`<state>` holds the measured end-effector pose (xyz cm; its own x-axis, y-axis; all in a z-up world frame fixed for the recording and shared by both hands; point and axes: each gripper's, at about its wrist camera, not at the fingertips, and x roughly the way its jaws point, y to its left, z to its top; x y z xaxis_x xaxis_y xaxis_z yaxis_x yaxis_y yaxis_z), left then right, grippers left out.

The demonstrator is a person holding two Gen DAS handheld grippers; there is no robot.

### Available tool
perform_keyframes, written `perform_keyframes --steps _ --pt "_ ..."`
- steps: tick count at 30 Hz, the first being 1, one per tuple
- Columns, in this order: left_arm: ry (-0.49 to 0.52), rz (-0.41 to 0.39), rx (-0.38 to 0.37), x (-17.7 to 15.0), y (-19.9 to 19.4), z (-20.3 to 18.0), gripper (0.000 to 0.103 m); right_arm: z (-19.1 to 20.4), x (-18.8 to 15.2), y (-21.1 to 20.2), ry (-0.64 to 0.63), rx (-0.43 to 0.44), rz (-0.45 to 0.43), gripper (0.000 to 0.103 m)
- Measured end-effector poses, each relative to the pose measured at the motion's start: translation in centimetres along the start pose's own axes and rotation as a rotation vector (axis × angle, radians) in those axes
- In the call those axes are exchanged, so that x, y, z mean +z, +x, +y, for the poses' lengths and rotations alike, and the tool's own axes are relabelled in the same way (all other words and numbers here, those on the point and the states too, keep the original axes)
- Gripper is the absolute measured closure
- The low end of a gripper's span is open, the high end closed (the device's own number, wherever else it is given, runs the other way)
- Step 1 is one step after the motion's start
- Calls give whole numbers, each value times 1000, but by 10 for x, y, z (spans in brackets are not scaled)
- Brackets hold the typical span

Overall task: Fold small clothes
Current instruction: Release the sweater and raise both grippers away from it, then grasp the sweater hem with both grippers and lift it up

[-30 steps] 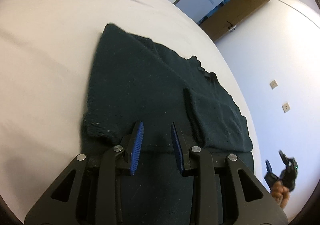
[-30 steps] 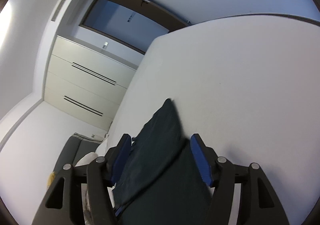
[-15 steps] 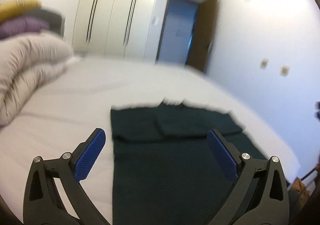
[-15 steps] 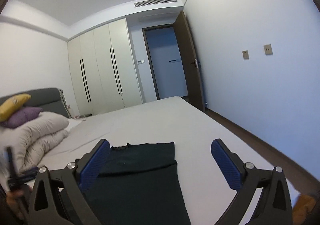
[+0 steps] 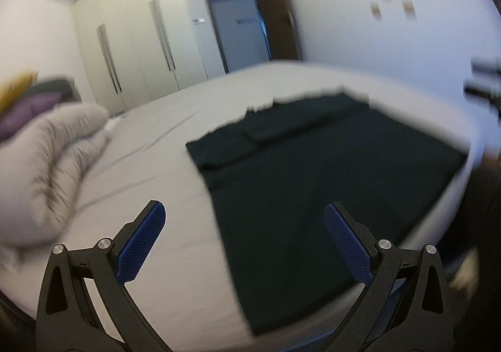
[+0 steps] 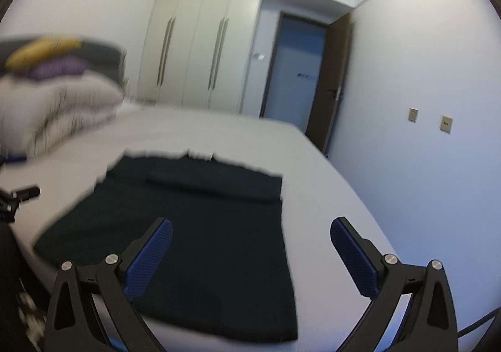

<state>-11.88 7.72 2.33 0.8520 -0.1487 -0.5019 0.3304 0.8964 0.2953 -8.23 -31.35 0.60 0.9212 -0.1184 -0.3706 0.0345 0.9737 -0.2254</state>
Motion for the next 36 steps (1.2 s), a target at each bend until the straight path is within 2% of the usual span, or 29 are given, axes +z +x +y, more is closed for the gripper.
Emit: perform_keyframes --steps 4,7,11,14,18,21,23,26,30,32,33,35,36 --pt "219 82 29 -37 13 -37 0 22 -32 11 -81 18 79 0" --pt "344 102 53 -60 22 -63 0 33 -48 22 -104 32 124 0" --pt "497 130 124 -85 41 -90 0 49 -61 28 -191 37 145 1" --pt "542 145 155 -97 49 -94 0 53 -66 32 -234 27 147 1" --pt "600 110 171 -105 51 -99 0 52 -69 39 -214 31 164 1" --pt "723 39 198 -118 45 -111 0 54 -69 42 -213 34 167 1" --pt "763 23 211 -123 45 -113 0 54 -68 43 -211 36 164 1" --pt "777 19 212 -122 47 -110 0 53 -67 45 -190 37 171 2" --pt "921 -47 289 -136 44 -114 0 52 -66 46 -180 32 176 2" --pt "950 -65 307 -139 45 -112 0 52 -66 45 -178 26 175 2" --pt "951 -71 310 -139 45 -111 1 52 -66 45 -178 24 175 2" --pt "951 -77 318 -137 46 -108 15 52 -66 45 -186 23 175 3" --pt "945 -68 332 -135 49 -106 38 53 -66 45 -196 22 174 4"
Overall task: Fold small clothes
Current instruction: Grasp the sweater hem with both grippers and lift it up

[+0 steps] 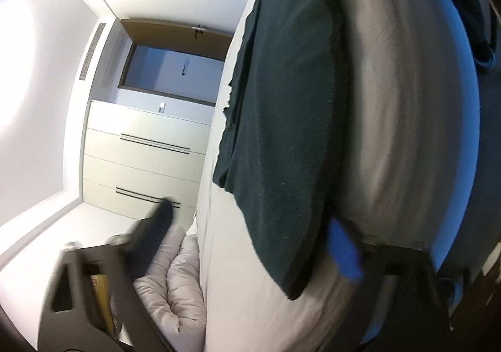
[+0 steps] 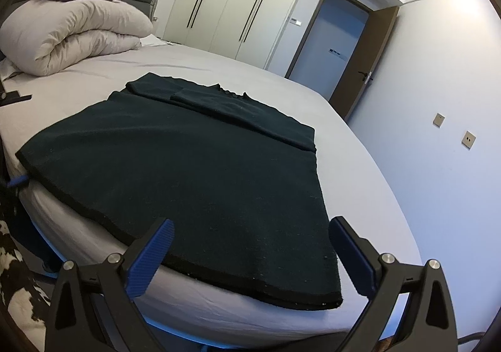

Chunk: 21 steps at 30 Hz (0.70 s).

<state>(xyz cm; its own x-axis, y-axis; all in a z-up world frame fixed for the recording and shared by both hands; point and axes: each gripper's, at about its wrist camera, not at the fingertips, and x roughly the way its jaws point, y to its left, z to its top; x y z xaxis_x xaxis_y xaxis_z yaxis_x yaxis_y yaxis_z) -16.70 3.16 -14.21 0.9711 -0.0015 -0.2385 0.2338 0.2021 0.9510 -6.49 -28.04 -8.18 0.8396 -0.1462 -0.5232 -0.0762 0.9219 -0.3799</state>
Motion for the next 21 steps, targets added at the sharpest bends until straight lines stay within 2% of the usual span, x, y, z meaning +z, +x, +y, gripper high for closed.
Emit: perform_keyframes --steps 1,2,5,7,9,13,21 --pt "-7 18 -2 -1 4 3 59 1 0 -1 -16 -3 -1 5" --pt "-28 40 -12 -3 9 7 66 2 -2 -2 -37 -6 -1 5" --pt "-74 58 -50 -7 14 18 76 3 -8 -6 -114 -24 3 7" --pt "-113 62 -94 -8 15 25 90 3 -16 -8 -188 -45 15 8" --pt "-184 57 -134 -7 14 37 98 2 -24 -8 -256 -73 24 12" --pt "-360 58 -171 -3 16 69 99 3 -43 -5 -368 -85 80 24" --pt "-492 44 -184 6 11 109 99 21 -57 9 -502 -90 106 27"
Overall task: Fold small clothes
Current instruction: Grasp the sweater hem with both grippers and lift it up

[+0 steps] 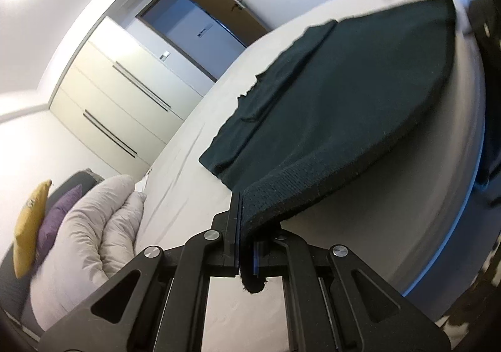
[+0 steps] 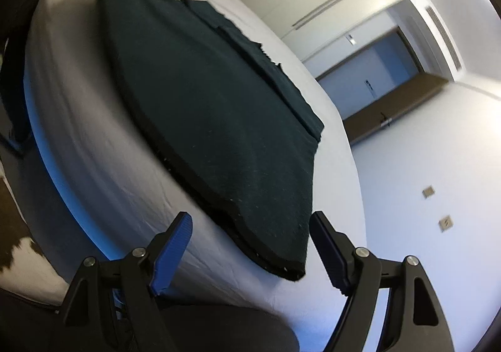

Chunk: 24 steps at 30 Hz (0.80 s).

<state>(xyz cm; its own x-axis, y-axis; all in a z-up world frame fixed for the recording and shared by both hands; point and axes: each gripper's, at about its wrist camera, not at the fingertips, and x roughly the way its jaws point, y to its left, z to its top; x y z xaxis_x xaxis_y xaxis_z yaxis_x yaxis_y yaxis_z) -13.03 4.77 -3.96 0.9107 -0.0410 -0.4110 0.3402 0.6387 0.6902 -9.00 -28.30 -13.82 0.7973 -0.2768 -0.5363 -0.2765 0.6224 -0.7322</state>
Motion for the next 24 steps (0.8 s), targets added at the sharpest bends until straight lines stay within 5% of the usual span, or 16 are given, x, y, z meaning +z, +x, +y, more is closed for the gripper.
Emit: perform_keyframes --steps 10,16,18,24 --pt "-64 -7 -12 9 -10 11 99 9 -1 19 -107 -79 36 39" --pt "-83 12 -34 -2 -4 4 99 3 -7 27 -113 -78 94 77" --pt "-90 14 -38 -5 -3 3 99 3 -6 28 -119 -80 98 98" --pt "-192 21 -56 -4 0 20 99 -22 11 18 2 -125 39 100"
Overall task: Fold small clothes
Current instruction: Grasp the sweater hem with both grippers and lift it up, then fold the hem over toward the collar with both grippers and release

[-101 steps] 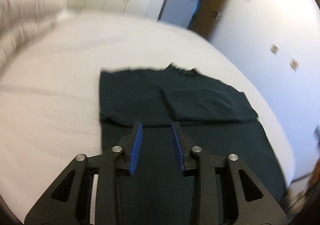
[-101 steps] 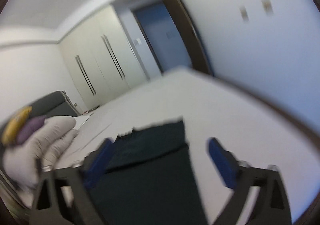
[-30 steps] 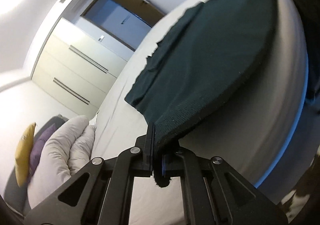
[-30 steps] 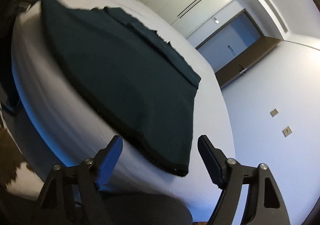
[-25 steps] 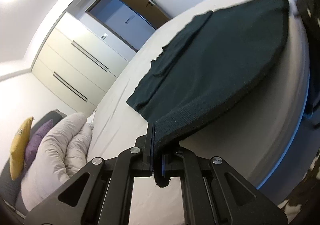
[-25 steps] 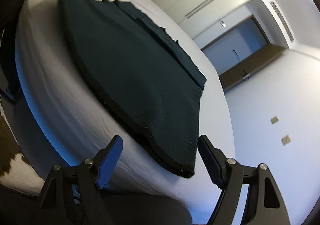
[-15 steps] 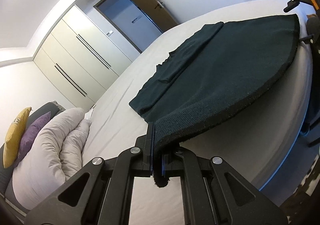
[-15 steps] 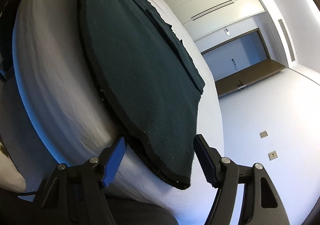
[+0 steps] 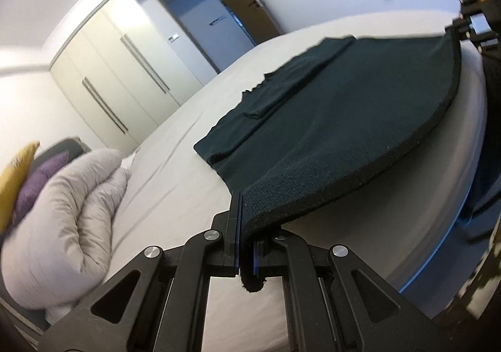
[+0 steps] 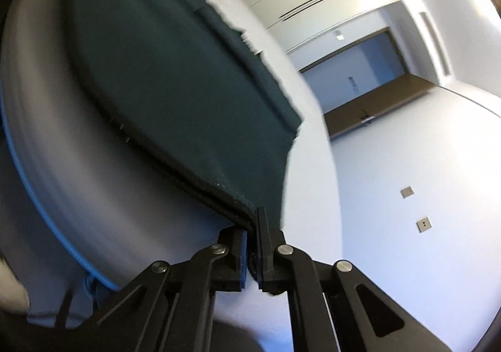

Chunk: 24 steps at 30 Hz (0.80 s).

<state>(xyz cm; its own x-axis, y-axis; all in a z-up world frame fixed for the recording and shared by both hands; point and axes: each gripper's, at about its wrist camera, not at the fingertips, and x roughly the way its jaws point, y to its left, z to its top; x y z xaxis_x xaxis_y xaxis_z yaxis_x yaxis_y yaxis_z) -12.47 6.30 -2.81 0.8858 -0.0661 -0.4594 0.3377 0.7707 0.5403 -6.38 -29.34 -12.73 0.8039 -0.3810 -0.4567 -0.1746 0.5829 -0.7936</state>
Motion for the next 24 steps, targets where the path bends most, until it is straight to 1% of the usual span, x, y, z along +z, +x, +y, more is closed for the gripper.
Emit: perform_keyframes --steps 2,6,9,12,16,21,24 --pt "-63 -7 -5 9 2 13 99 -13 11 -1 42 -20 -34 100" --pt "-124 -39 16 32 12 37 99 -34 37 10 85 -50 -77 100" --pt "-171 -61 28 54 29 61 99 -51 62 25 103 -63 -112 100" --pt "-227 -61 32 75 55 87 99 -70 87 51 118 -65 -126 100" --pt "-275 -12 29 100 108 119 99 -91 116 95 122 -63 -122 100" --pt "-251 34 33 128 175 137 99 -114 152 159 128 -40 -91 100" --pt "-224 78 28 145 225 142 99 -125 172 200 127 -16 -65 100"
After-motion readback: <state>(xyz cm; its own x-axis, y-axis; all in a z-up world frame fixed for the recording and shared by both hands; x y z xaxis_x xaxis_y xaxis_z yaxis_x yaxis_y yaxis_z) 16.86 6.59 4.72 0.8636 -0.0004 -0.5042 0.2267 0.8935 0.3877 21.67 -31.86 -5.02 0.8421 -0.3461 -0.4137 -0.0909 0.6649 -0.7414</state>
